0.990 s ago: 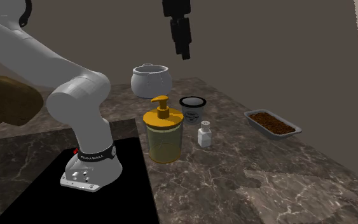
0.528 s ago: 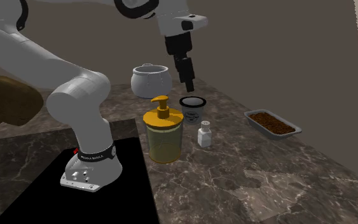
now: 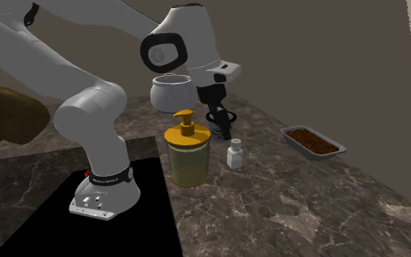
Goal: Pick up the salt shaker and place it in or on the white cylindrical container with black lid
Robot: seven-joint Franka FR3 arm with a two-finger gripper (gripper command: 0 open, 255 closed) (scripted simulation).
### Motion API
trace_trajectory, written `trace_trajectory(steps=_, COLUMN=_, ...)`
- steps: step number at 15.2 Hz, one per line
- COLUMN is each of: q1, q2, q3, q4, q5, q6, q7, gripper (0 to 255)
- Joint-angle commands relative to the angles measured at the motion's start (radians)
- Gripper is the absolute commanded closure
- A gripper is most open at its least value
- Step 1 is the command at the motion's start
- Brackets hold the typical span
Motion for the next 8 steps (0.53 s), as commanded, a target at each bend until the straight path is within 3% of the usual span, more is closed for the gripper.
trace_trajectory(steps=1, q1=0.01, q2=0.069, q3=-0.011, q4=-0.045, q5=0.015, q6=0.14, q7=-0.021, gripper=0)
trace_trajectory(steps=3, q1=0.029, q2=0.16, q3=-0.029, q4=-0.073, q5=0.035, q6=0.279, q7=-0.048, gripper=0)
trace_trajectory(steps=8, q1=0.059, q2=0.275, q3=-0.046, q4=-0.077, q5=0.058, q6=0.402, q7=-0.066, gripper=0)
